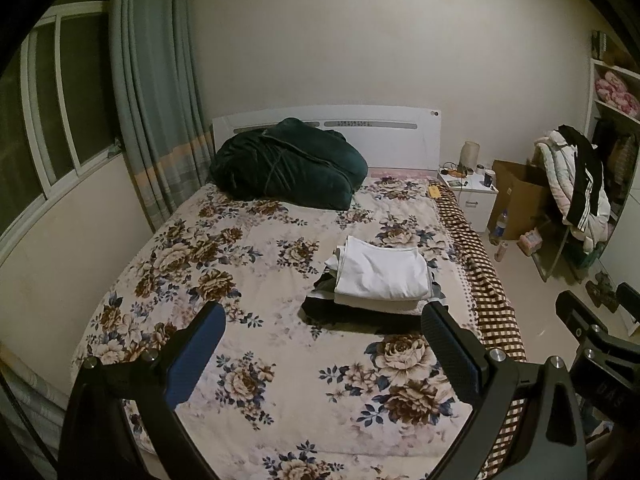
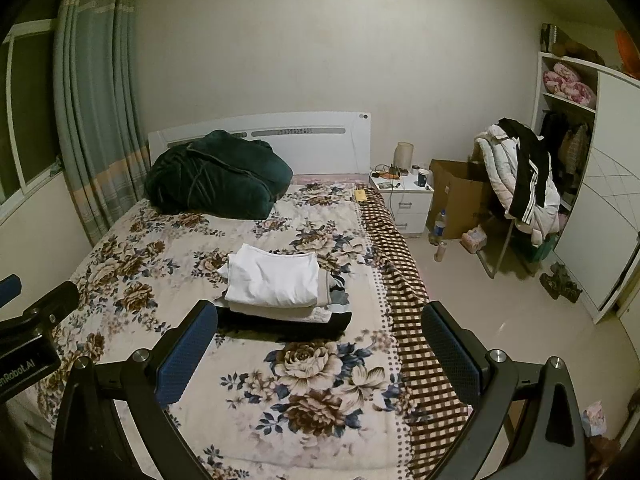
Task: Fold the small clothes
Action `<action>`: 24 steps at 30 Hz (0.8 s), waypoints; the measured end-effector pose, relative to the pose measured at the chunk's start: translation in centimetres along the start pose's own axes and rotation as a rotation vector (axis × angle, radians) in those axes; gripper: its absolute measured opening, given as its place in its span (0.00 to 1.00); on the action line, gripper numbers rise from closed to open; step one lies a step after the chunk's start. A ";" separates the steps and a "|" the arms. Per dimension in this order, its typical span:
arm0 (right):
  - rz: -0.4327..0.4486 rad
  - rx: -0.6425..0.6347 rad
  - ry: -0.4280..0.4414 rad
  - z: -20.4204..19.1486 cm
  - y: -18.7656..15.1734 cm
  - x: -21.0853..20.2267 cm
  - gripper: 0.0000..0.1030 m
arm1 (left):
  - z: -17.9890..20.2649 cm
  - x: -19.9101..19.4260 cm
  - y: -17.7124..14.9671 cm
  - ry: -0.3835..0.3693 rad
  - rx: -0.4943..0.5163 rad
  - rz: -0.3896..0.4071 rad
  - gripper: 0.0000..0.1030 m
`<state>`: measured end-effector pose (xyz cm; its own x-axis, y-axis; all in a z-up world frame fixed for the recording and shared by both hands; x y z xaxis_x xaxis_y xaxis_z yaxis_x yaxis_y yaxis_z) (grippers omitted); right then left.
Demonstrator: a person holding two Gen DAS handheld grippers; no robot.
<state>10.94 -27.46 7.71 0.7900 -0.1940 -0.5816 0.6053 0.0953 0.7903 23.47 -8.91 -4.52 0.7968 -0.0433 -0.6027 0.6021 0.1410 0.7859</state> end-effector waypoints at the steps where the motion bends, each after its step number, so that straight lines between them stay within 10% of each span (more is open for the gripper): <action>1: -0.001 0.003 -0.001 0.0 -0.1 0.0 1.00 | 0.0 0.0 0.0 0.000 0.002 0.001 0.97; 24: 0.009 -0.002 0.014 0.3 0.8 0.7 1.00 | 0.1 -0.1 0.0 -0.003 -0.003 0.001 0.97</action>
<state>11.95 -27.83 8.02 0.7968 -0.1799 -0.5769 0.5981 0.0989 0.7953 23.40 -9.04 -4.41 0.7974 -0.0460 -0.6017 0.6014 0.1435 0.7860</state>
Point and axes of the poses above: each gripper's, at about its wrist camera, not at the fingertips, and x roughly the way its jaws point, z to its right, y to its top, the point moved 8 cm from there along x, roughly the way its jaws point, and after that the axes turned 11 degrees about -x, right-handed, at the moved point
